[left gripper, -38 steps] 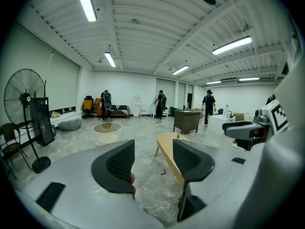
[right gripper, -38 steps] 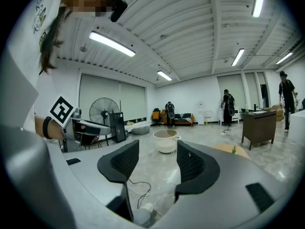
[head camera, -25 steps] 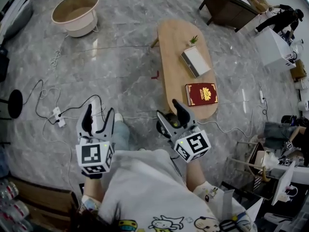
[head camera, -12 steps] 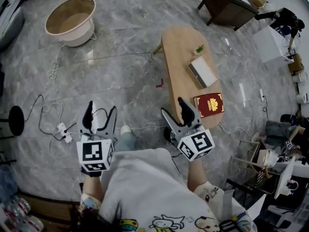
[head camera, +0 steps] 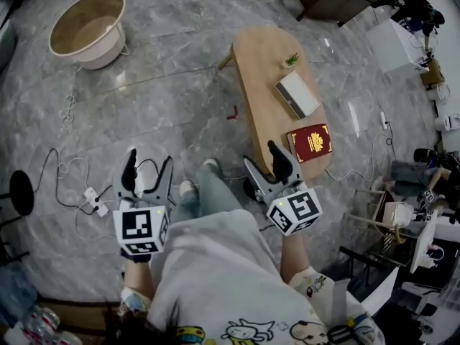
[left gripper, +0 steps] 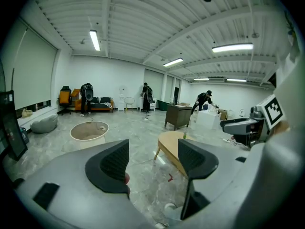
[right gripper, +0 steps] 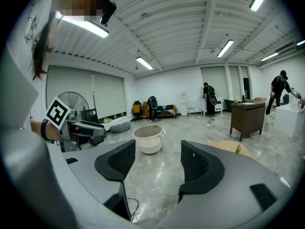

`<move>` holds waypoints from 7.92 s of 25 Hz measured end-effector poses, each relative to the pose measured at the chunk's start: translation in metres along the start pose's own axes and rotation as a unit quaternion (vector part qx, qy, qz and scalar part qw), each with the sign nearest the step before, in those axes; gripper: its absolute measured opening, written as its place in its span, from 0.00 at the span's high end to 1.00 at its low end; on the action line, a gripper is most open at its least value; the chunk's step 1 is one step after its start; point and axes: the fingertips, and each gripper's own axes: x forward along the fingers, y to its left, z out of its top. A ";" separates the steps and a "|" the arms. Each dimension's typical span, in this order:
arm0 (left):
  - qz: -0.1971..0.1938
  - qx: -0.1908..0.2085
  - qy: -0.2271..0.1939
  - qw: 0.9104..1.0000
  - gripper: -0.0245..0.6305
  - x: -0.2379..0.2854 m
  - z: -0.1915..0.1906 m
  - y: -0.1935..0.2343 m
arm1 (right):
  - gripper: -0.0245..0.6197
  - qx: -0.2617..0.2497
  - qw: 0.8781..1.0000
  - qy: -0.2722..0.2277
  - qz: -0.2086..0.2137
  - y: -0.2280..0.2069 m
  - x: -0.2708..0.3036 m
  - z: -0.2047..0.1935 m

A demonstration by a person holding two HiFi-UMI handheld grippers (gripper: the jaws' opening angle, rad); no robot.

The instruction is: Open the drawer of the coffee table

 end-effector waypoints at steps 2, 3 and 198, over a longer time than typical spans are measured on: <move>-0.005 0.000 0.002 1.000 0.51 0.006 0.000 0.000 | 0.56 0.005 1.000 0.002 -0.010 -0.006 0.000 -0.002; -0.007 0.000 0.002 1.000 0.51 0.009 0.001 0.001 | 0.56 0.008 1.000 0.003 -0.015 -0.009 0.001 -0.002; -0.650 0.579 0.252 0.423 0.51 0.339 -0.423 -0.334 | 0.88 0.021 0.917 0.312 -0.250 -0.237 -0.033 -0.573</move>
